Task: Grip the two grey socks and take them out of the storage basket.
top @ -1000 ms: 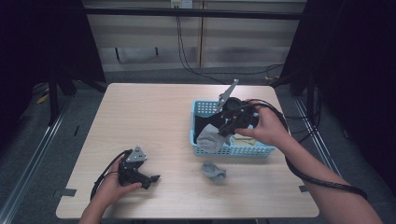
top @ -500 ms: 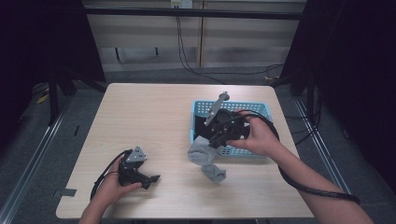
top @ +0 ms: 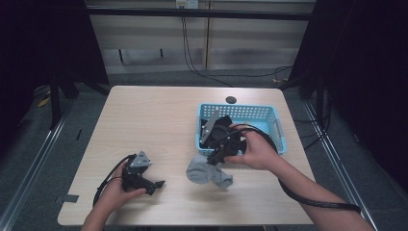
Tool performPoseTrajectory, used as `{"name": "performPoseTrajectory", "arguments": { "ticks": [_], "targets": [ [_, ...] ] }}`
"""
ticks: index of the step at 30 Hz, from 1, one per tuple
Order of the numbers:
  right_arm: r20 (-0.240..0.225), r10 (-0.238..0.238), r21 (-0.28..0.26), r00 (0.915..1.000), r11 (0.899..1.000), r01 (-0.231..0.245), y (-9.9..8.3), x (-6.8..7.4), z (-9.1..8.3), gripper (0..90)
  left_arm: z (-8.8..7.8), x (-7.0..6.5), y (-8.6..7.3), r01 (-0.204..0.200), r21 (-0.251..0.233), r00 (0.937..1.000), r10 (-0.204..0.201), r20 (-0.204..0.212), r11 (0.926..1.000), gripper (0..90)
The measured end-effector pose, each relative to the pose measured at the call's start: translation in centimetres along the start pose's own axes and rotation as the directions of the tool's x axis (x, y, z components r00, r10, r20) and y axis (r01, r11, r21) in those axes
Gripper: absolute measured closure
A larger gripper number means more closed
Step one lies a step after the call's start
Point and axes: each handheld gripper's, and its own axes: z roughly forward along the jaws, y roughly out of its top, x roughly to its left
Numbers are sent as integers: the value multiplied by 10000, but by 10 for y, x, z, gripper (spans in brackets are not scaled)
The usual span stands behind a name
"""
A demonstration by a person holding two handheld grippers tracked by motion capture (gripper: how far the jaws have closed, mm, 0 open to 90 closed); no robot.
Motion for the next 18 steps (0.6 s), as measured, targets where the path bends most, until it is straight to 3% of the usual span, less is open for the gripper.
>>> {"name": "performPoseTrajectory", "arguments": {
  "ticks": [10,18],
  "targets": [
    [-348,-341,770,9988,9964,367,6,5,25,825,0,0,0,1,-7,10000,-1,11,10000,0],
    [-321,-514,1224,9982,9910,550,9,3,37,819,0,0,0,-3,3,10000,3,-1,10000,0]
  ]
}}
